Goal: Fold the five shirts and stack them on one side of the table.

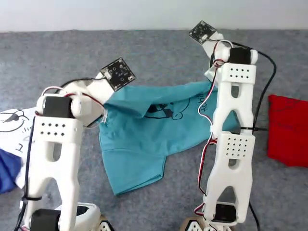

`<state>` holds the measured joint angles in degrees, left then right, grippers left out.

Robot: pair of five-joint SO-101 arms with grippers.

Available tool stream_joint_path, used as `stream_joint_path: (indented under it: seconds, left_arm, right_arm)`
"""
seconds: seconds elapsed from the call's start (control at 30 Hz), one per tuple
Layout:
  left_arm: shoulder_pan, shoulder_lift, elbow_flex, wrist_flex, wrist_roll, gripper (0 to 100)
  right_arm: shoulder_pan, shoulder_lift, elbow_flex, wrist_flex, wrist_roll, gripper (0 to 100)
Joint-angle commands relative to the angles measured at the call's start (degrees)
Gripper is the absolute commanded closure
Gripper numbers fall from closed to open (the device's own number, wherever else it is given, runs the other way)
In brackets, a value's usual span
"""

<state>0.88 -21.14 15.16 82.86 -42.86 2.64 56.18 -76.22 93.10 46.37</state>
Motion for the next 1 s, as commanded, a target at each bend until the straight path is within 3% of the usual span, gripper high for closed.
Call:
stream_joint_path:
  seconds: [0.0,0.27,0.53,0.8,0.97]
  left_arm:
    - [-0.18,-2.2,-3.38,2.46,2.29,99]
    - [-4.04,-5.01,-17.8,-7.91,14.86,99]
    - [-4.31,-5.71,-30.81,-24.97,14.51,99]
    - [-6.59,-6.07,-34.15,-24.79,10.99,99]
    - [-4.04,-5.45,-33.63,-16.53,11.16,99]
  right_arm:
    - [2.15,-1.8,-4.75,5.67,0.44,99.0]
    - [6.2,-7.87,-20.66,9.63,0.7,99.0]
    - [6.29,-29.05,-20.04,9.63,0.62,99.0]
    - [6.29,-39.96,-19.69,9.71,1.58,99.0]
    - [6.55,-36.09,-19.69,9.89,2.29,99.0]
